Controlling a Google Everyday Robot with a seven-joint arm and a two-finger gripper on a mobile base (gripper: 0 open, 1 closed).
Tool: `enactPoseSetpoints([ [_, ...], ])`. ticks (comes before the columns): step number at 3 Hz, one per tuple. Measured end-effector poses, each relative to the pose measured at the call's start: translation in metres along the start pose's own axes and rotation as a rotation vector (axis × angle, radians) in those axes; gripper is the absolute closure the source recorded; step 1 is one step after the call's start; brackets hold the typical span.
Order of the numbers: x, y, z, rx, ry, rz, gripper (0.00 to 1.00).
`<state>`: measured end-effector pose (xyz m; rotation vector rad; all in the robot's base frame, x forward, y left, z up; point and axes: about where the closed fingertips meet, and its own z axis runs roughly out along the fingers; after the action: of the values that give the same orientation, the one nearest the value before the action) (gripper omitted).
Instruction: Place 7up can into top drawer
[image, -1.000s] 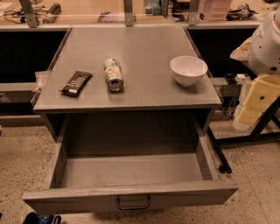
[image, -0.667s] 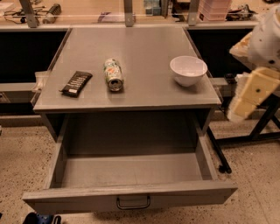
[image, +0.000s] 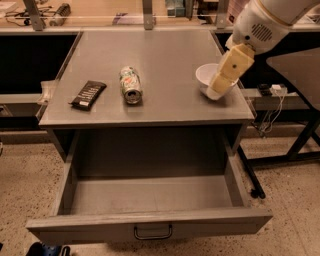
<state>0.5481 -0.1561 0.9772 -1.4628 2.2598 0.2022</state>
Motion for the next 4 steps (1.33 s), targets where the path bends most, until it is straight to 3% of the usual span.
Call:
enactPoseSetpoints([
  [1,-0.045,-0.026,0.042,-0.028,0.023,0.124,0.0],
  [2,-0.098,-0.045,0.094,0.021,0.101,0.275,0.0],
  [3,-0.13,-0.049,0.117,0.039,0.115,0.415,0.0],
  [4,-0.164,-0.048,0.136,0.025,0.081,0.572,0.0],
])
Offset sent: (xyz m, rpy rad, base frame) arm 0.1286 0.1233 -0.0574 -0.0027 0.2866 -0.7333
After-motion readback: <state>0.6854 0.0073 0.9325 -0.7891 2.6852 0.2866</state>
